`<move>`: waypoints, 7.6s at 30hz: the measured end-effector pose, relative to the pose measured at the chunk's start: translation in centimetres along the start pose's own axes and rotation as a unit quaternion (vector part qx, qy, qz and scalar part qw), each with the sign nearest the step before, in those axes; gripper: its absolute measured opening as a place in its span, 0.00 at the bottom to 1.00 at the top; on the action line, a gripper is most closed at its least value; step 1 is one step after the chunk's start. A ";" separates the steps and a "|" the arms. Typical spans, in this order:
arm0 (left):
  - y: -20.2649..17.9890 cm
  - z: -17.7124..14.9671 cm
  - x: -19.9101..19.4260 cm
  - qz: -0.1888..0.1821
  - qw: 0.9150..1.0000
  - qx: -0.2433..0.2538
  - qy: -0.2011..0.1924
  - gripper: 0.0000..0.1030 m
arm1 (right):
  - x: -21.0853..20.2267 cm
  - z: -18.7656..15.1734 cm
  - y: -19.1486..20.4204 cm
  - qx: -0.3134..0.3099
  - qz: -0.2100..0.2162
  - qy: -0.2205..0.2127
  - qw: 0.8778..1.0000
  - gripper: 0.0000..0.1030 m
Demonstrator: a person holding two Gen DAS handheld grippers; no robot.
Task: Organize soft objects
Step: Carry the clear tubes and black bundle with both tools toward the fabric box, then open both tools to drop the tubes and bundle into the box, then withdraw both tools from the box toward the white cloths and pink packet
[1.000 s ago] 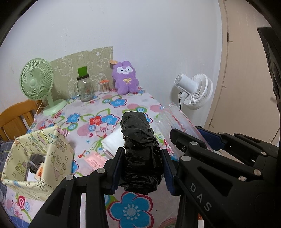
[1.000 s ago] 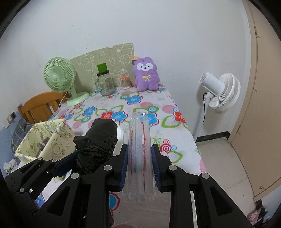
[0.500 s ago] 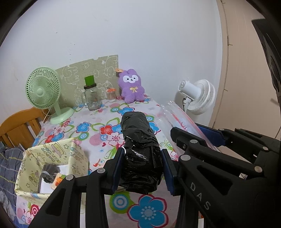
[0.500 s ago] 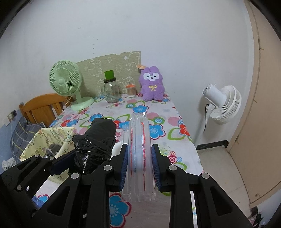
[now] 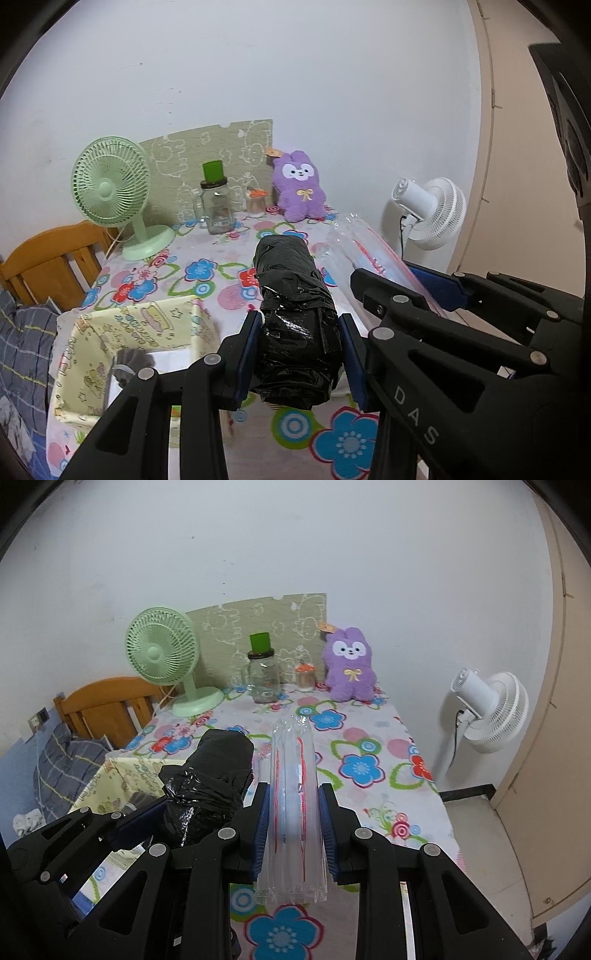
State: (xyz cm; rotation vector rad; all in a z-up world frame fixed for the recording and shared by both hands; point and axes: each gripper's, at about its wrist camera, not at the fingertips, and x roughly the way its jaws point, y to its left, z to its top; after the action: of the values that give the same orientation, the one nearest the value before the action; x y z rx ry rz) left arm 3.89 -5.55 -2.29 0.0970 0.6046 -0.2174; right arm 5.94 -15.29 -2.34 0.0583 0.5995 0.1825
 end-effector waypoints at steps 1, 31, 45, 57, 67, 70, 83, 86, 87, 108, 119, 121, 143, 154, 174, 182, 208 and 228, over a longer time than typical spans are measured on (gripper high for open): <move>0.3 0.0 0.0 0.002 1.000 -0.001 0.000 0.42 | 0.1 0.1 0.3 -0.001 0.002 0.000 1.000 0.28; 10.2 -0.6 1.2 0.050 0.998 -0.043 0.012 0.42 | 5.8 2.2 9.3 -0.043 0.061 0.019 0.997 0.28; 14.1 -2.2 2.2 0.066 0.995 -0.058 0.040 0.42 | 8.7 1.4 13.3 -0.059 0.085 0.046 0.994 0.28; 16.9 -3.9 3.5 0.087 0.990 -0.084 0.069 0.43 | 11.4 0.4 16.2 -0.075 0.107 0.073 0.989 0.28; 19.0 -5.3 5.0 0.100 0.985 -0.094 0.107 0.43 | 13.7 -0.2 18.1 -0.088 0.127 0.103 0.983 0.28; 19.5 -5.6 5.0 0.102 0.984 -0.096 0.114 0.46 | 14.1 -0.2 18.5 -0.092 0.133 0.108 0.981 0.28; 20.3 -5.7 5.2 0.106 0.983 -0.101 0.115 0.77 | 15.6 -0.6 20.0 -0.109 0.141 0.128 0.976 0.31; 20.2 -5.6 5.3 0.099 0.983 -0.103 0.114 0.81 | 15.7 -0.5 20.0 -0.113 0.136 0.134 0.975 0.53; 20.1 -5.6 5.2 0.098 0.984 -0.101 0.112 0.82 | 15.6 -0.5 19.9 -0.112 0.132 0.132 0.976 0.65; 17.5 -3.4 4.3 0.110 0.986 -0.086 0.087 0.97 | 12.3 1.1 16.4 -0.101 0.106 0.081 0.986 0.83; 14.9 -1.8 3.0 0.107 0.990 -0.073 0.060 0.97 | 9.7 2.0 14.2 -0.092 0.096 0.050 0.990 0.84; 14.4 -1.5 2.8 0.105 0.990 -0.071 0.056 0.98 | 9.1 2.2 13.7 -0.090 0.092 0.042 0.991 0.86; 8.7 0.7 0.6 0.095 0.994 -0.056 0.002 1.00 | 4.1 3.0 8.0 -0.048 0.047 -0.007 0.998 0.97; 5.9 1.1 -0.2 0.087 0.994 -0.059 -0.021 1.00 | 2.2 2.9 5.3 -0.034 0.024 -0.026 0.999 0.99; 1.6 0.1 -0.2 0.068 0.996 -0.056 -0.022 1.00 | 0.0 1.0 1.5 -0.016 -0.008 -0.028 0.999 1.00; 0.4 -0.9 0.6 0.074 0.995 -0.061 -0.019 1.00 | 0.4 -0.4 -0.1 -0.011 -0.009 -0.024 1.000 1.00; -2.2 -6.0 5.4 0.075 0.993 -0.080 0.032 1.00 | 4.0 -6.0 -3.6 0.013 -0.028 0.015 0.999 1.00; -2.1 -8.5 8.8 0.070 0.991 -0.085 0.080 0.99 | 7.9 -8.6 -4.3 0.017 -0.023 0.060 0.998 1.00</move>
State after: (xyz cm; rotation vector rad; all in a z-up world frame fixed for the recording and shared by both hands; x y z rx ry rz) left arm 5.76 -7.76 -14.32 -0.0086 0.7711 -0.0209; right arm 8.11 -18.03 -14.30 0.0663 0.7222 0.1317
